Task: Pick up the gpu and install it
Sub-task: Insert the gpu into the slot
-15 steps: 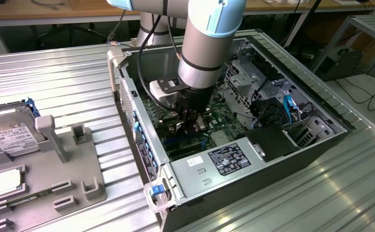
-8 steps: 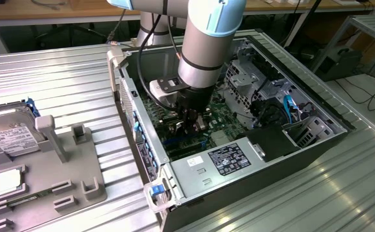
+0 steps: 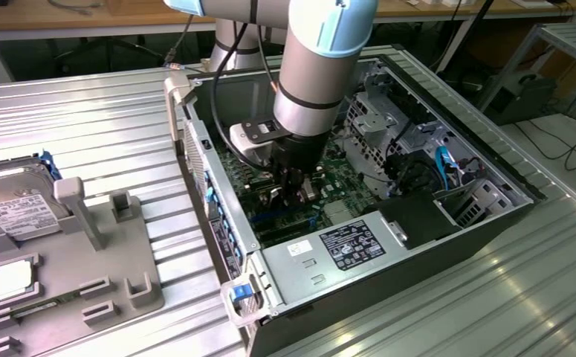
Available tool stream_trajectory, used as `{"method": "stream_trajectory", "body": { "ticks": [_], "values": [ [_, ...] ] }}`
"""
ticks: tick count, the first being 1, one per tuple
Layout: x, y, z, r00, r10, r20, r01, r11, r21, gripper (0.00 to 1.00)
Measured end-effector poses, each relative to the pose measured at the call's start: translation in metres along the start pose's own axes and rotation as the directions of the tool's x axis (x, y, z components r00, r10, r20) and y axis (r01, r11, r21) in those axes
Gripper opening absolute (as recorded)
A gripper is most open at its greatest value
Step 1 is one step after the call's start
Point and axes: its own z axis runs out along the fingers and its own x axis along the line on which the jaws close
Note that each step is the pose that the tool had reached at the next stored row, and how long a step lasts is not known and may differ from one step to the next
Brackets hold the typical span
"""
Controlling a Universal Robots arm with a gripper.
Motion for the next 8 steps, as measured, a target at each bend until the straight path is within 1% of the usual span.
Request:
{"method": "stream_trajectory", "body": {
  "ticks": [8],
  "values": [
    [0.0000, 0.0000, -0.0014, 1.0000, 0.000, 0.0006, 0.000, 1.0000, 0.0004, 0.28]
  ]
}}
